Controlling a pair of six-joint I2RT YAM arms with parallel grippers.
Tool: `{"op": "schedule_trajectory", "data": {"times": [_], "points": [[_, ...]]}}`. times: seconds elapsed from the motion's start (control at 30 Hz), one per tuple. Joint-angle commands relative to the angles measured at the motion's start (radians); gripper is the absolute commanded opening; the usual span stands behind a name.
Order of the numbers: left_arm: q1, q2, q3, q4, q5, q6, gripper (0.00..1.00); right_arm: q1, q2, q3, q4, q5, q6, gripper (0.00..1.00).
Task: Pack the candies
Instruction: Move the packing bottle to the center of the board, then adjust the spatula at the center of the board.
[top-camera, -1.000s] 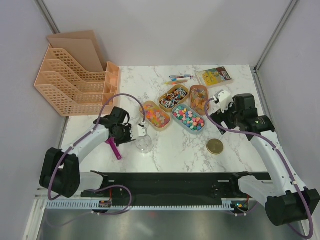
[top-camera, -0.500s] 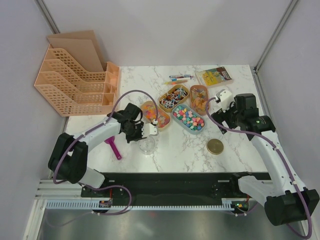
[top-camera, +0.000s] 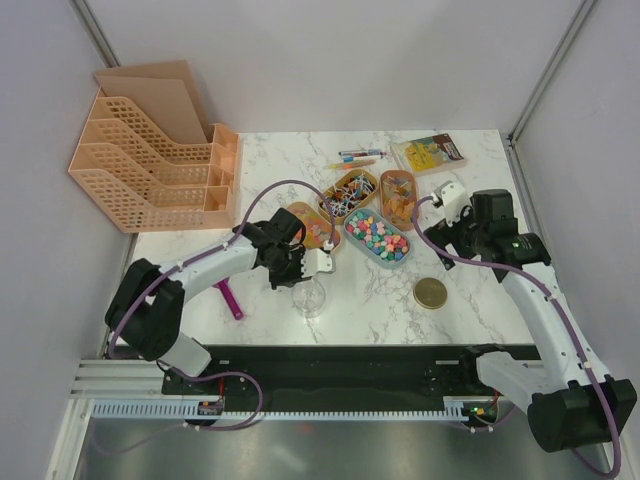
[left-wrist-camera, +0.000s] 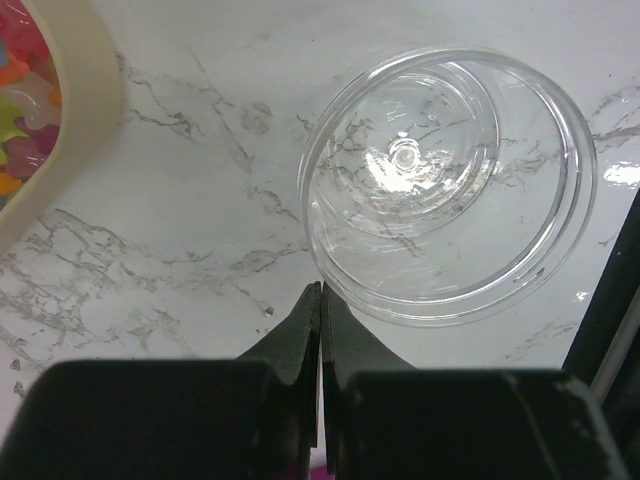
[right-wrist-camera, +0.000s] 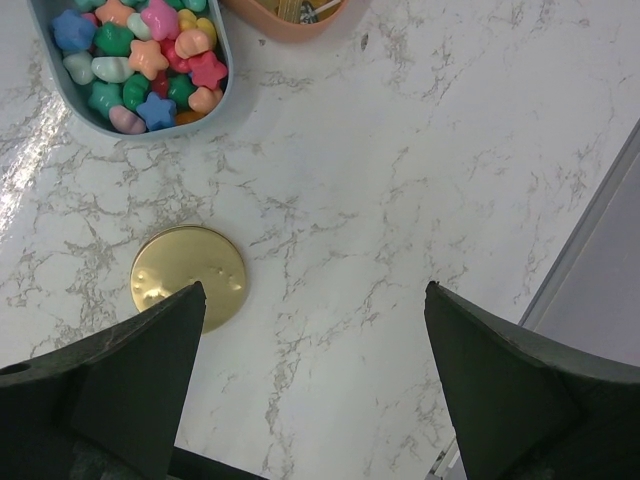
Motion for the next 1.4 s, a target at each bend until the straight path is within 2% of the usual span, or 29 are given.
{"op": "schedule_trajectory", "data": {"times": [0.0,0.17,0.33,0.5,0.73,0.83,0.9,0.93,0.97,1.0,1.03,1.07,1.1,1.13,1.17,1.2,1.23,1.3,1.33,1.37], "points": [[-0.013,-0.010,0.027,0.008,0.023,-0.078,0.02,-0.004,-0.020,-0.002,0.026,-0.006,-0.010,0.98],[-0.013,-0.108,-0.122,-0.008,-0.001,-0.052,0.02,-0.004,-0.035,-0.014,0.025,0.000,-0.015,0.98],[-0.027,-0.182,-0.162,-0.048,0.035,-0.085,0.02,-0.012,-0.042,-0.025,0.025,-0.011,-0.010,0.98],[-0.076,-0.119,-0.096,-0.043,0.068,-0.117,0.02,-0.012,-0.034,-0.025,0.026,-0.022,-0.013,0.98],[-0.202,0.031,0.039,-0.014,0.092,-0.175,0.02,-0.012,-0.032,-0.011,0.026,-0.002,-0.021,0.98],[-0.202,0.068,0.080,0.004,0.056,-0.192,0.02,-0.015,-0.045,-0.017,0.023,0.003,-0.021,0.98],[-0.198,0.047,0.090,-0.002,-0.022,-0.175,0.02,-0.016,-0.052,-0.022,0.011,0.003,-0.021,0.98],[-0.176,0.026,0.088,-0.052,-0.040,-0.154,0.08,-0.016,-0.054,-0.023,0.008,0.003,-0.022,0.98],[-0.156,-0.008,0.082,-0.089,-0.050,-0.123,0.21,-0.018,-0.055,-0.025,0.002,0.004,-0.024,0.98],[-0.130,-0.093,0.074,-0.132,-0.050,-0.038,0.39,-0.016,-0.057,-0.026,-0.006,0.001,-0.025,0.98],[-0.057,-0.153,0.064,-0.196,-0.047,0.021,0.68,-0.018,-0.057,-0.028,-0.010,-0.002,-0.028,0.98],[-0.006,-0.210,0.042,-0.231,-0.013,0.094,0.75,-0.019,-0.055,-0.031,-0.013,-0.006,-0.033,0.98],[0.055,-0.264,0.033,-0.258,0.021,0.283,0.79,-0.018,-0.049,-0.037,-0.013,-0.025,-0.033,0.98],[0.182,-0.363,0.025,-0.278,0.059,0.393,0.82,-0.018,-0.045,-0.039,-0.015,-0.034,-0.033,0.98],[0.245,-0.391,0.016,-0.337,0.138,0.511,0.82,-0.018,-0.039,-0.040,-0.015,-0.045,-0.033,0.98],[0.297,-0.413,0.013,-0.354,0.160,0.693,0.82,-0.018,-0.029,-0.042,-0.015,-0.067,-0.033,0.98],[0.368,-0.410,0.016,-0.373,0.165,0.746,0.82,-0.016,-0.025,-0.040,-0.013,-0.080,-0.031,0.98],[0.404,-0.360,0.065,-0.428,0.125,0.771,0.82,-0.018,-0.011,-0.033,-0.010,-0.095,-0.022,0.98],[0.449,-0.284,0.129,-0.458,0.104,0.765,0.79,-0.019,-0.008,-0.030,-0.009,-0.097,-0.022,0.98],[0.480,-0.243,0.164,-0.557,0.096,0.786,0.76,-0.018,-0.003,-0.025,-0.009,-0.097,-0.025,0.98]]}}
